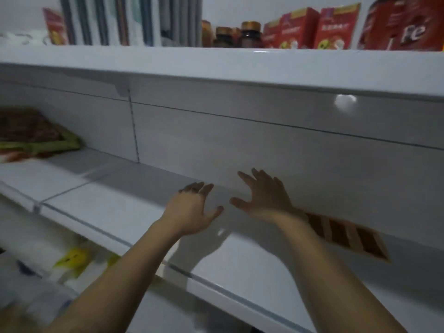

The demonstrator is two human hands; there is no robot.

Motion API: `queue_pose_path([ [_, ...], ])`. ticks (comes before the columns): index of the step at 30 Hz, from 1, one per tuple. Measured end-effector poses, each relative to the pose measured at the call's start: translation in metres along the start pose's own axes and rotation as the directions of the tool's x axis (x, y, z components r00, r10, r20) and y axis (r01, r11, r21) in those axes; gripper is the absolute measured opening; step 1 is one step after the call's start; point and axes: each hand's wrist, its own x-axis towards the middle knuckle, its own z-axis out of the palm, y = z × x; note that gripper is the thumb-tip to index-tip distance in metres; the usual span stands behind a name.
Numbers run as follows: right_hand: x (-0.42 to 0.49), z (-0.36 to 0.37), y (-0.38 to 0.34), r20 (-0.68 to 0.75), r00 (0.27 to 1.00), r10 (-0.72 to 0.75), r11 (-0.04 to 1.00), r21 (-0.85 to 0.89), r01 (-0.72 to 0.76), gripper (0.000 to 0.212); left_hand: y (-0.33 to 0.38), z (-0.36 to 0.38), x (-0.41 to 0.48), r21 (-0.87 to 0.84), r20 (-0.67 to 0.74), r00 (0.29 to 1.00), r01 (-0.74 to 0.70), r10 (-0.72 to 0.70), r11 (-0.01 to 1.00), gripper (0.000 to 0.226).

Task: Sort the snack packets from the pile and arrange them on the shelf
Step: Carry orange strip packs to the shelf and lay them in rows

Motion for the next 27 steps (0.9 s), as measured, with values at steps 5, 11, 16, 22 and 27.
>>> queue_pose_path([
  [5,0.024,0.011,-0.124,0.032,0.978,-0.204,0.977,0.063,0.202,0.085,-0.106,-0.046,-0.067,0.063,-0.081,0.981,0.183,-0.178,0.981,0.081],
  [11,0.025,0.027,-0.255,-0.011,0.912,-0.410,0.905,0.124,0.408,0.084,-0.197,-0.080,-0.150,0.072,-0.156,0.921,0.372,-0.358,0.925,0.082],
  [16,0.022,0.043,-0.358,-0.010,0.817,-0.577,0.799,0.200,0.566,0.083,-0.253,-0.113,-0.227,0.076,-0.202,0.822,0.555,-0.532,0.829,0.079],
  [22,0.028,0.057,-0.444,-0.031,0.735,-0.677,0.708,0.246,0.662,0.083,-0.303,-0.133,-0.278,0.079,-0.254,0.693,0.710,-0.675,0.700,0.078],
  [27,0.050,0.077,-0.499,-0.008,0.693,-0.721,0.662,0.286,0.693,0.082,-0.350,-0.134,-0.285,0.070,-0.273,0.623,0.773,-0.733,0.631,0.074],
])
